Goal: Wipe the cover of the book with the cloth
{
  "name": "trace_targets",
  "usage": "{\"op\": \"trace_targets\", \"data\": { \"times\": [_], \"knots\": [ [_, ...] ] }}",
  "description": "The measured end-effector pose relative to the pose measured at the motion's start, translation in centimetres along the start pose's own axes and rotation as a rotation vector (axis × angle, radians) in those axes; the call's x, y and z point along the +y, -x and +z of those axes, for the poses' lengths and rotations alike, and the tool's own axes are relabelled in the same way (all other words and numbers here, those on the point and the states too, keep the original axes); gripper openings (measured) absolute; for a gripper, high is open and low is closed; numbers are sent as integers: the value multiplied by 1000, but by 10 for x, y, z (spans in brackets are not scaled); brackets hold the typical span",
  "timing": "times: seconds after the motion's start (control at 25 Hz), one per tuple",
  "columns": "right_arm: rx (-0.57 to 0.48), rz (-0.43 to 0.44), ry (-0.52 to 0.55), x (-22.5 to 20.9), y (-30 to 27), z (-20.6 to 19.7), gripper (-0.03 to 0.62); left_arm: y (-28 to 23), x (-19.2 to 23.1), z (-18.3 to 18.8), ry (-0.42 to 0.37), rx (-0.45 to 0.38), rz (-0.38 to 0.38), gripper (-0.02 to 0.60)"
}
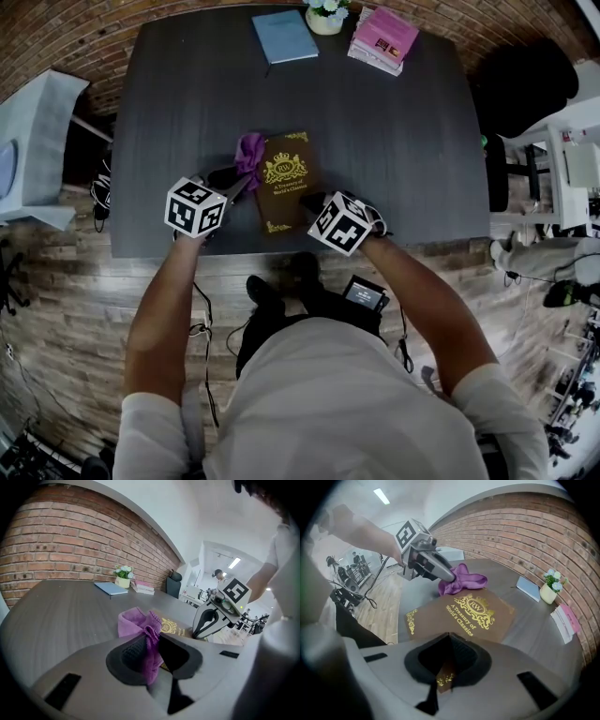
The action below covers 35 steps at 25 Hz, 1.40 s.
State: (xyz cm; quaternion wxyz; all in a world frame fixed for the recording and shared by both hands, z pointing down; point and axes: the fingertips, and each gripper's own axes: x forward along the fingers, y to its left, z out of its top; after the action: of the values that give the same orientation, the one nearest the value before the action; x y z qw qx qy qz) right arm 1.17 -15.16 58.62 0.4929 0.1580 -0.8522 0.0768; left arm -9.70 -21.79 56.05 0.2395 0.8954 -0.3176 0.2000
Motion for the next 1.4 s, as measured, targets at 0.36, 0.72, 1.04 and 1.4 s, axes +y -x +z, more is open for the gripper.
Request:
{"op": "trace_targets", "data": {
  "times": [0.36, 0.72, 1.04, 1.4],
  "knots": [
    [-6, 0, -10, -1, 0, 0, 18, 4, -16, -8, 21, -6, -17, 86],
    [-7, -14, -11, -1, 0, 0, 17, 7, -33, -16, 31, -7, -38, 86],
    [-2, -19, -8, -1, 0, 0, 17, 10, -51, -25, 38, -6, -63, 86],
    [2, -25, -10, -1, 0, 0, 17, 12, -72, -31, 47, -11, -86, 86]
  ]
}}
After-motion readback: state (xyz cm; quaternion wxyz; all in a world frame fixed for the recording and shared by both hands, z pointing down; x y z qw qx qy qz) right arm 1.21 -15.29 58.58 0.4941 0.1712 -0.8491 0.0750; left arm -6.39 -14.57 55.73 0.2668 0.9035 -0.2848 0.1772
